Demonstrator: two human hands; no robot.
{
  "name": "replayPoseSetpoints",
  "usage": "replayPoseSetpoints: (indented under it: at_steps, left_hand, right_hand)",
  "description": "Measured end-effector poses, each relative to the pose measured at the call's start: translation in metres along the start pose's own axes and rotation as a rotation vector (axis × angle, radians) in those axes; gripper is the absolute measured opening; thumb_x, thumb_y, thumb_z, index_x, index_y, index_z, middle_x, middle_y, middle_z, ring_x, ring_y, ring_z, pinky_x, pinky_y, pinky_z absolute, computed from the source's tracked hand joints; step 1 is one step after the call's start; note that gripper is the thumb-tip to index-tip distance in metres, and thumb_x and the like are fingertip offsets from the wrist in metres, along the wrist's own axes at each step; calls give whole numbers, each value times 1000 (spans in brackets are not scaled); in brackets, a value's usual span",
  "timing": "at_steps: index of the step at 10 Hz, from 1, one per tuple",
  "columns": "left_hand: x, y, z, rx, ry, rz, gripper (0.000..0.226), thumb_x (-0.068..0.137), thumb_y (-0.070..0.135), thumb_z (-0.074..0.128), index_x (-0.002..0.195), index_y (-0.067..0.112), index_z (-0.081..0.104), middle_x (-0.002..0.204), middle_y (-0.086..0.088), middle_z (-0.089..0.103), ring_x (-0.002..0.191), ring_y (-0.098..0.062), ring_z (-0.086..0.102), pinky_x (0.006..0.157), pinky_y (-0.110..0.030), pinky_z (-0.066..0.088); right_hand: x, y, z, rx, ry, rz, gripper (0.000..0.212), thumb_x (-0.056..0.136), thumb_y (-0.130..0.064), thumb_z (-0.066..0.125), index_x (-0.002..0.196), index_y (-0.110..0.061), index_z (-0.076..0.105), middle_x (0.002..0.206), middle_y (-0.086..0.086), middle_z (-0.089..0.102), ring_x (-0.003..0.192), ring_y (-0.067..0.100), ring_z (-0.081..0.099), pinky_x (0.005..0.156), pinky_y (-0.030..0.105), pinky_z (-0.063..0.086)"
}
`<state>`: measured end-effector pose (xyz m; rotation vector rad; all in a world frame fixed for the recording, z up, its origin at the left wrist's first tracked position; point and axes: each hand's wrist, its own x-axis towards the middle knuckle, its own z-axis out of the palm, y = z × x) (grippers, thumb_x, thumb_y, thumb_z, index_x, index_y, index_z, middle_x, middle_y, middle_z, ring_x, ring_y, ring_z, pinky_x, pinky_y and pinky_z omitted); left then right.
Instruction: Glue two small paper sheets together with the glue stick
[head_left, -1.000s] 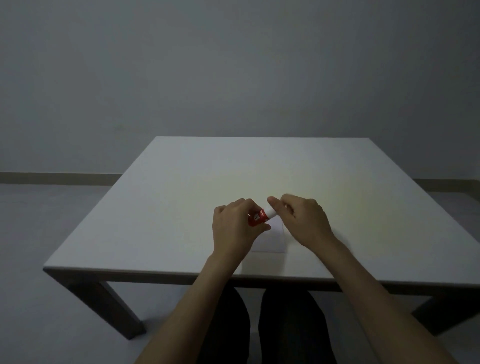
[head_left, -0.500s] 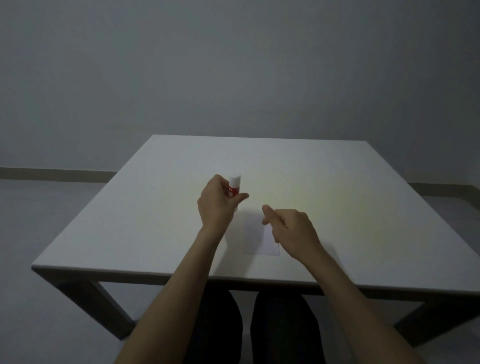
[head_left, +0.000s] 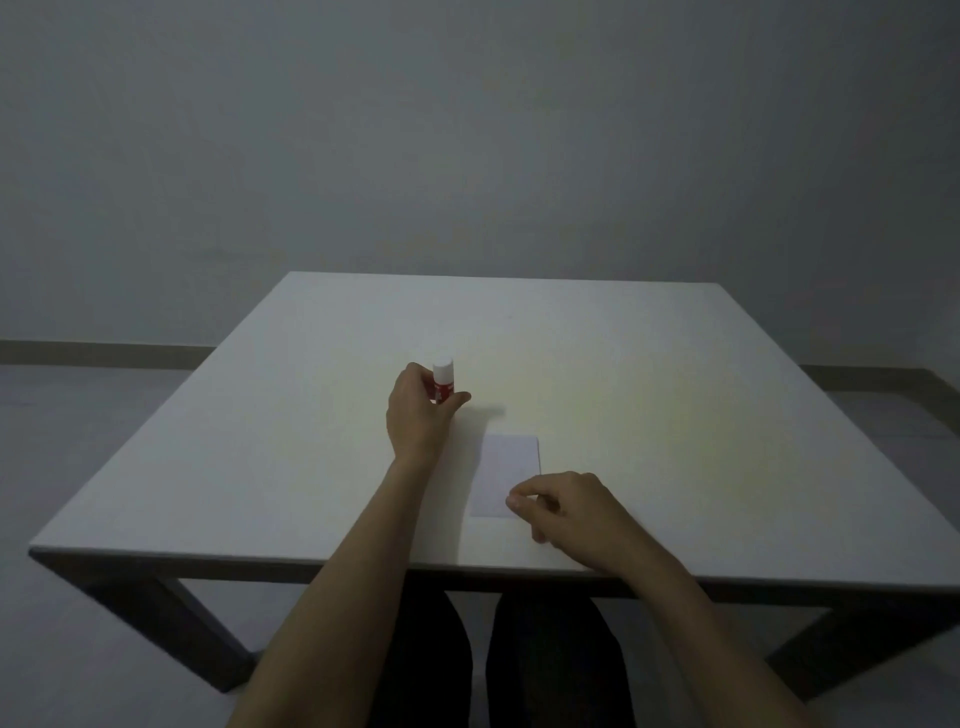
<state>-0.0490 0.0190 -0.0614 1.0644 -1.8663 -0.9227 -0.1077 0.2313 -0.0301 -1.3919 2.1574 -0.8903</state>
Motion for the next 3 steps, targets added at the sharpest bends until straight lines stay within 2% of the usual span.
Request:
replayPoseSetpoints:
  at_steps: [1,2,3]
  left_hand:
    - [-2,-7,3,-4,-37,-54,42,64,32,79,92,23,49,90,3,59,85,-22,61,69,-31,50]
    - [2,-10,0,54,-74,-29,95,57,45,84,136,27,34,121,-3,57,111,-25,56,95,-44,49]
    - [7,0,-14,168,-27,110,118,59,65,73,149,18,12,142,-12,44,128,-30,44,105,-48,36]
  right_hand:
    - [1,0,-1,-10,35,12,34,90,-42,53,110,-19,69,78,6,73,68,2,59,77,28,52]
    - [2,0,-2,-63,76,27,36,89,-45,52,111,-21,67,76,1,70,71,9,62,76,31,54]
    - [6,0,-3,-107,82,78,41,88,-48,51,116,-21,65,84,1,70,79,15,64,79,30,53]
